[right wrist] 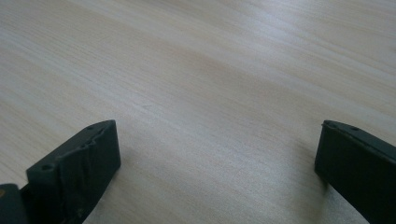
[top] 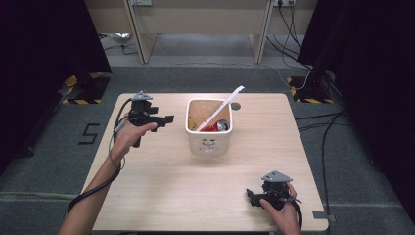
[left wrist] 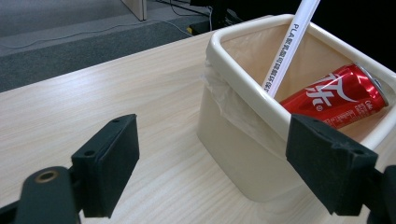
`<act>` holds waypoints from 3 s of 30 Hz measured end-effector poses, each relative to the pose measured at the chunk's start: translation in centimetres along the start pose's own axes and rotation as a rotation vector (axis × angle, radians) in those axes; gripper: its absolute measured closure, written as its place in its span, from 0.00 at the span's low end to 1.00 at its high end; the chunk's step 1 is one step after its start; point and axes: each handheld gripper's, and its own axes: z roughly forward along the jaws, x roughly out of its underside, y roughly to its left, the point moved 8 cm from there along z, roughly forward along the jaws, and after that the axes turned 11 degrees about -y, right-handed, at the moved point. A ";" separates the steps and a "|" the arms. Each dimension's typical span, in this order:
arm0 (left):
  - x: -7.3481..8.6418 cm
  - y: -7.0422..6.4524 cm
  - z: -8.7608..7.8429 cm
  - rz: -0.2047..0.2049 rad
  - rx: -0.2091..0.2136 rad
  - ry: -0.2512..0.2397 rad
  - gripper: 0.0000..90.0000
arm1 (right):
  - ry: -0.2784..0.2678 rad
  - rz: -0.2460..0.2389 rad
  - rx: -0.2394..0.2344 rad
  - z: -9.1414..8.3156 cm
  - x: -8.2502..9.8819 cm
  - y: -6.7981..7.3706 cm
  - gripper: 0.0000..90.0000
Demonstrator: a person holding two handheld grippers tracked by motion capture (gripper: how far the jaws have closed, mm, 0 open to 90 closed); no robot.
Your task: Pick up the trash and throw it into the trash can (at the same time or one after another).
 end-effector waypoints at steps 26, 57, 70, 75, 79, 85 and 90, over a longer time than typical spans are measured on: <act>5.2 -0.5 -2.0 -0.007 0.007 -0.019 0.19 | 0.002 0.001 0.000 0.0 0.0 0.0 0.00; 11.7 -1.1 -1.8 0.019 0.002 0.025 0.19 | 0.002 0.001 0.000 0.0 0.0 0.0 0.00; 13.8 -2.0 -2.3 0.032 0.016 0.037 0.19 | 0.002 0.001 0.000 0.0 0.0 0.0 0.00; 14.2 -2.5 -2.5 0.035 0.027 0.039 0.19 | 0.002 0.001 0.000 0.0 0.0 0.0 0.00; 14.5 -3.0 -2.7 0.046 0.030 0.036 0.19 | 0.002 0.001 0.000 0.0 0.0 0.0 0.00; 15.1 -3.6 -3.1 0.067 0.025 0.041 0.19 | 0.004 0.001 0.000 0.0 0.0 0.0 0.00; 15.7 -3.8 -3.4 0.064 0.027 0.039 0.19 | 0.002 0.001 0.000 0.0 0.0 0.0 0.01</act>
